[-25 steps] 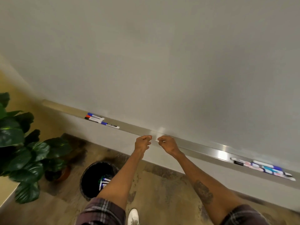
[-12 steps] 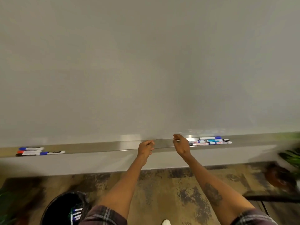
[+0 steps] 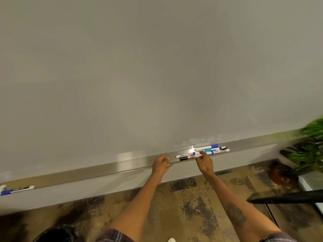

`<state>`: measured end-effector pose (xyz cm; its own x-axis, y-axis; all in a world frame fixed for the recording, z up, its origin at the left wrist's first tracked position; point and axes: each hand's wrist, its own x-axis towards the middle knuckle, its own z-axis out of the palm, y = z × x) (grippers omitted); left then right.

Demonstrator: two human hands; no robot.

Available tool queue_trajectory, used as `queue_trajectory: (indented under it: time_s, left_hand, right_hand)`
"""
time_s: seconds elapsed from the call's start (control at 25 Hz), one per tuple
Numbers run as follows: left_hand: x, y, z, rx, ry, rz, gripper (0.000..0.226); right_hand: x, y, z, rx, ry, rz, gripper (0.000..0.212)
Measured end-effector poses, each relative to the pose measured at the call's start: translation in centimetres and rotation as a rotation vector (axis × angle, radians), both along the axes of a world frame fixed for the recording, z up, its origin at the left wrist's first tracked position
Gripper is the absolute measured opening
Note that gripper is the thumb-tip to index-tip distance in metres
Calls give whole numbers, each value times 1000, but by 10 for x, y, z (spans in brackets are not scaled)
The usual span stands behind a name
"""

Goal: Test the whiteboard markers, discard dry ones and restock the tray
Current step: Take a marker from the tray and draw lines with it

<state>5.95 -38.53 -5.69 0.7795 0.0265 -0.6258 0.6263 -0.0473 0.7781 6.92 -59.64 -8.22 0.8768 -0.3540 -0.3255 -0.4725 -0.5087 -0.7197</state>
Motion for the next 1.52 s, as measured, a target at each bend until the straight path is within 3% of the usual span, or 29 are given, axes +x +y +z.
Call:
queue_trajectory:
  time_s: [0.16,0.24,0.36,0.4,0.52,0.8,1.04,1.32,1.52]
  left_hand:
    - [7,-21,-10,-1,48,-47,30]
    - [11,-27,-15,4,56,-57,25]
    - [17,-33,-22,-26,91,-55,46]
    - [18,-35,-21,-33,97,-55,41]
    - [20,-42,-17,-46,115,-61,25]
    - [19,-50,-24,-45,118,-115,48]
    - [14,-44,-25,-58,76,-72,43]
    - [6,-16,-4,-105,67,-77,48]
    - [5,15,19,-42,-67,-51,36]
  right_hand:
    - [13,-16,-14,71,71,-9,47]
    - [21,-22,-22,81,101,-13,50]
    - [30,-28,-34,85,133,-4,52]
    - [33,-29,-36,82,143,1,52]
    - [35,-28,-36,69,154,14,46]
    - [38,-24,-36,82,155,24,28]
    - [26,-2,-8,22,-69,-27,36]
    - [21,54,41,253,-329,-196,47]
    - [13,100,54,260,-492,-67,38]
